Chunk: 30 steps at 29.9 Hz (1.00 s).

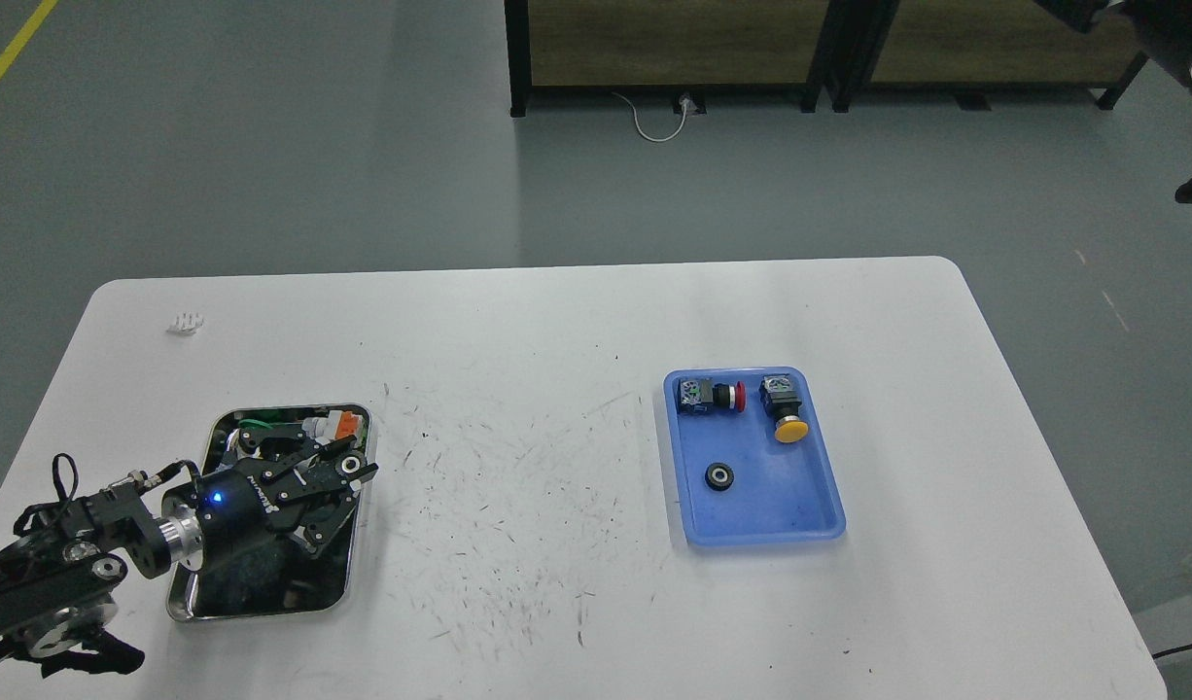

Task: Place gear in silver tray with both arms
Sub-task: 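Carry the gear into the silver tray and open the left gripper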

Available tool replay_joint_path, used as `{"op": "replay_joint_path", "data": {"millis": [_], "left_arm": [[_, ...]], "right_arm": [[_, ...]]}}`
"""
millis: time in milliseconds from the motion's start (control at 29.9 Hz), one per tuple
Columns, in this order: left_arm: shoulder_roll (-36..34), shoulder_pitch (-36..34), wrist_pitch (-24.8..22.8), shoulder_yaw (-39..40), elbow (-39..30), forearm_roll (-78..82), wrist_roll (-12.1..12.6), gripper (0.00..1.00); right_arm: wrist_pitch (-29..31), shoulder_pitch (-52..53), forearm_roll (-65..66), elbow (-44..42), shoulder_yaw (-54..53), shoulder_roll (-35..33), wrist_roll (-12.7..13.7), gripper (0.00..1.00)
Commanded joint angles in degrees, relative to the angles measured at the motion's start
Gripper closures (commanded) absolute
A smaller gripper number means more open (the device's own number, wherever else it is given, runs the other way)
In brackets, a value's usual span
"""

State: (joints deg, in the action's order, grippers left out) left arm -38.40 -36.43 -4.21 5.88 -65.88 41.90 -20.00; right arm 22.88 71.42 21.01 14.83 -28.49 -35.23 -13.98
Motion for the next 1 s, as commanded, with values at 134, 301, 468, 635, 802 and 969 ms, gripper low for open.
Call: {"op": "replay_joint_path", "data": {"millis": [134,301,468,635,802,969], "left_arm": [[-2.2,4.2,1.0,0.1,0.6,-2.2,-1.3,0.71],[-2.7,6.1,2.0,0.1,0.9,-3.0,-1.8,0.71],[-2.7,7.3,2.1,0.1,1.5,-3.1,-1.9,0.70],[-2.5,7.5,2.3,0.1,2.7,-4.4,-2.3,0.67],[-1.9,7.7,2.3,0.1,4.4,-5.2,-2.6,0.67],[-1.6,8.2,2.3,0.1,5.4,-6.0,-2.9,0.66]], "right_arm": [[-0.1,0.6,0.0,-0.3,0.9,0.1,0.0,0.00],[-0.8,0.6,0.0,-0.3,0.9,0.2,0.0,0.00],[-0.9,0.8,0.0,-0.4,1.1,0.8,0.0,0.00],[-1.3,1.2,0.0,-0.5,1.2,0.9,0.0,0.00],[-1.3,1.3,0.0,-0.5,1.3,0.9,0.0,0.00],[-1.3,1.5,0.0,-0.9,1.4,1.5,0.0,0.00]]}}
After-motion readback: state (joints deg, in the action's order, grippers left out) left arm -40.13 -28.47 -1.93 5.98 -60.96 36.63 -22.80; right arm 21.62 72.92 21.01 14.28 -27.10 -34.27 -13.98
